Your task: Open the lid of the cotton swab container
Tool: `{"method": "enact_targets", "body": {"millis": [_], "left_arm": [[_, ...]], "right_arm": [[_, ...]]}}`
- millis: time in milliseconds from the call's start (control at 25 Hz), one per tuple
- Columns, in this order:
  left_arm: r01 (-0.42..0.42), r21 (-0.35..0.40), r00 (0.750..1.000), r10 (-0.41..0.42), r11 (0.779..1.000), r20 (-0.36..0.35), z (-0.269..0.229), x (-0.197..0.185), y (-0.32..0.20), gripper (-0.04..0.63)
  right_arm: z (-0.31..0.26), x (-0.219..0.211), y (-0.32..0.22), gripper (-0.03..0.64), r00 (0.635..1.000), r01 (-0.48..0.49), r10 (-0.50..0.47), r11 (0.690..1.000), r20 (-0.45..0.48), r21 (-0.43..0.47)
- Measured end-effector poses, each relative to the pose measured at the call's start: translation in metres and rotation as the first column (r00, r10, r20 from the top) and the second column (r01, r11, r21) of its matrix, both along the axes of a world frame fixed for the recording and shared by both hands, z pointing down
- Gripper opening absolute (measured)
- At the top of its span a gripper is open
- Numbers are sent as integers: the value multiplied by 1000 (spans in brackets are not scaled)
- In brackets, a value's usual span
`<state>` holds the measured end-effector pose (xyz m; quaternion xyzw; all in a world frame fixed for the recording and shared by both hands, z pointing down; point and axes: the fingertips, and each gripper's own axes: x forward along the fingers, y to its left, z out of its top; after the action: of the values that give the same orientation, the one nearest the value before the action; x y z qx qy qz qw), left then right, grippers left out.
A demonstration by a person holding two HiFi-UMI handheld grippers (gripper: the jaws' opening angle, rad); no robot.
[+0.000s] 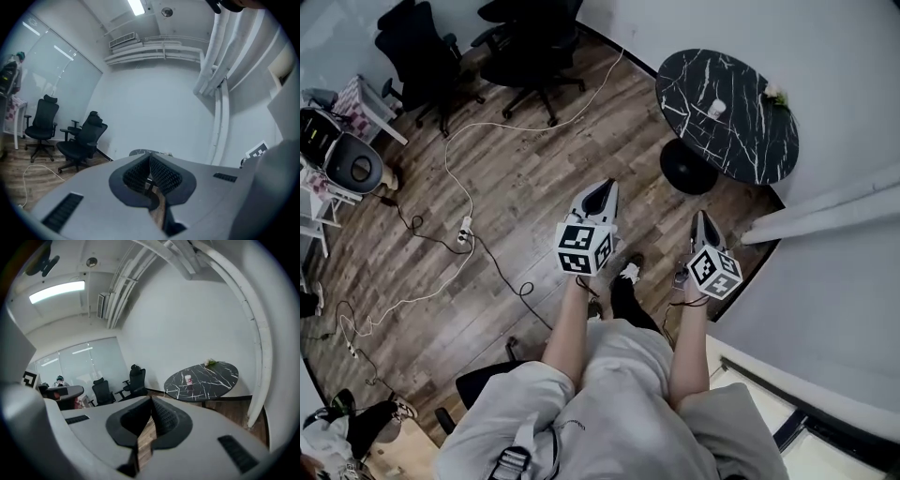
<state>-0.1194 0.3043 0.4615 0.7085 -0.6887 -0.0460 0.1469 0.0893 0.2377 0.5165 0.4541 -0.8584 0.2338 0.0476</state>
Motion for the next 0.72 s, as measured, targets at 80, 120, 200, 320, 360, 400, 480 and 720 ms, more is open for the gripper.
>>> {"method": "enact_targets", "body": {"millis": [80,120,200,320,360,400,480,720], "left_arm": [[26,5,1000,-26,1000,0,-10,-13,-26,23],[33,5,999,-33,999,-2,-14,-16,-43,22],[18,3,1000,-18,1000,4,-18,-12,-84,22],[-63,-12,997,63,998,53,-19,11,-144,22],[-86,-20,994,88,996,72,-20,17,-161,23],[-101,-30,991,104,994,89,-21,21,-177,23],[-113,-50,986,118,992,116,-24,27,-204,23],[-132,-75,973,144,988,180,-29,48,-274,23]], "right_arm": [[-5,-3,-26,35,999,-2,3,1000,-48,21],[-9,-2,-41,35,997,-5,7,999,-71,34],[-16,4,-81,35,996,-27,30,999,-78,46],[-27,18,-142,35,996,-87,88,995,-28,47],[-30,19,-159,35,995,-95,96,994,-9,49],[-34,18,-175,35,995,-97,97,994,10,51],[-38,17,-203,35,995,-96,94,994,43,48],[-40,32,-271,35,991,-123,119,990,54,67]]}}
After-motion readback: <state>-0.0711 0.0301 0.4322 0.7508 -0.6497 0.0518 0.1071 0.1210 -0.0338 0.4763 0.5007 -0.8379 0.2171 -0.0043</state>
